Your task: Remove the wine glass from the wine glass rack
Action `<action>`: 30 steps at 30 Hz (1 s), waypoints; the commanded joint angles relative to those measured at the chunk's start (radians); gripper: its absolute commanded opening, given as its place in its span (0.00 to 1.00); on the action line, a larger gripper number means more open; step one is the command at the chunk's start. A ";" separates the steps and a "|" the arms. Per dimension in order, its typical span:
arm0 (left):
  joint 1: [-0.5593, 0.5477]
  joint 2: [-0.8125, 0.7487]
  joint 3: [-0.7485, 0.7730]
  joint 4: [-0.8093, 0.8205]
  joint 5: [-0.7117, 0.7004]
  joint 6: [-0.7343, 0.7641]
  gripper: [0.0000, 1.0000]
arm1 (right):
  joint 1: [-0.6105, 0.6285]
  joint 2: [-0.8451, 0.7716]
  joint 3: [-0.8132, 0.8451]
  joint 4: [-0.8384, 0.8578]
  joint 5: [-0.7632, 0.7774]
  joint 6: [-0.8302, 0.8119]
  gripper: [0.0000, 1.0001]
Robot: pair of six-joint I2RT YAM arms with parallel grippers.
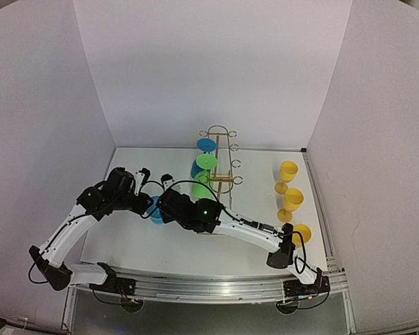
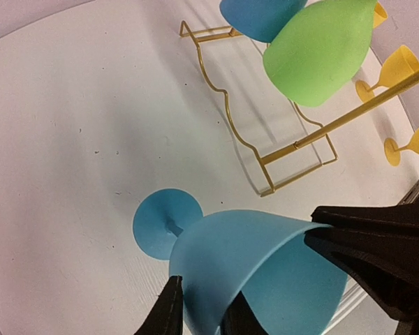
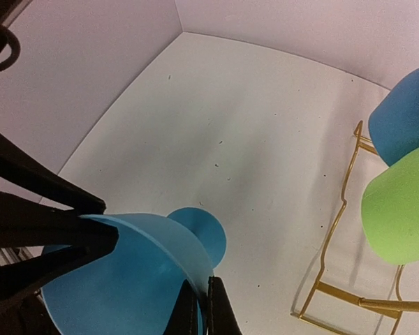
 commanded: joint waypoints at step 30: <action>0.587 0.508 0.336 0.025 -0.142 0.348 0.00 | 0.007 -0.288 -0.150 0.141 -0.038 -0.127 0.53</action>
